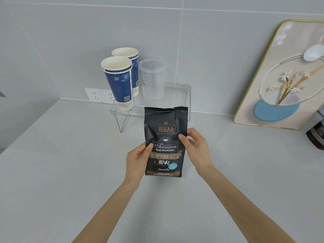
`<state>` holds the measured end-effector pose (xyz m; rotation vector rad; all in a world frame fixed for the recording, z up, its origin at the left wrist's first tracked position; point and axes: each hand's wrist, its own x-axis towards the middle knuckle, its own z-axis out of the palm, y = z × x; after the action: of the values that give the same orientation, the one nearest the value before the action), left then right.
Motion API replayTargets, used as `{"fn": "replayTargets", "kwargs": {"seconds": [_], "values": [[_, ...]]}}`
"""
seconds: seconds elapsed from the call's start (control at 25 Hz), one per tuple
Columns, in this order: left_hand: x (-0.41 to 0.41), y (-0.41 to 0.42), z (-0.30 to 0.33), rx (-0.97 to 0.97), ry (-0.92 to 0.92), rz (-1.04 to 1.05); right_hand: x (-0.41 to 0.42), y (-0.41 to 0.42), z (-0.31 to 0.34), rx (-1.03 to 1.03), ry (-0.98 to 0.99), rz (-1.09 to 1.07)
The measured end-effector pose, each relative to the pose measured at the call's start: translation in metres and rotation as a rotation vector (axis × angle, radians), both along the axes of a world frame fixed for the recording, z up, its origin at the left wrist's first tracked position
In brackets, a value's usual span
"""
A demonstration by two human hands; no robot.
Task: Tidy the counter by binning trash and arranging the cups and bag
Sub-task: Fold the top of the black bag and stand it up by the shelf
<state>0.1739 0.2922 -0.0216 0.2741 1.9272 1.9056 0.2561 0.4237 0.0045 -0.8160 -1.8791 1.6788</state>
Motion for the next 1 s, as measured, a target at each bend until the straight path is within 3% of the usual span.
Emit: {"fn": "replayTargets", "kwargs": {"seconds": [0.2, 0.4, 0.48, 0.68, 1.0], "values": [[-0.011, 0.007, 0.016, 0.036, 0.1, -0.009, -0.001, 0.006, 0.007, 0.026, 0.077, 0.027], [-0.016, 0.003, -0.001, -0.126, 0.126, -0.041, 0.006, 0.003, -0.02, 0.188, -0.224, 0.133], [-0.021, 0.0, -0.005, -0.15, 0.12, -0.052, 0.008, 0.0, -0.029, 0.184, -0.249, 0.145], [-0.024, 0.003, 0.0, -0.147, 0.103, -0.057, 0.005, 0.004, -0.028, 0.222, -0.213, 0.081], [-0.041, 0.022, 0.055, -0.113, 0.24, -0.111, -0.002, 0.023, 0.024, 0.224, -0.081, 0.04]]}}
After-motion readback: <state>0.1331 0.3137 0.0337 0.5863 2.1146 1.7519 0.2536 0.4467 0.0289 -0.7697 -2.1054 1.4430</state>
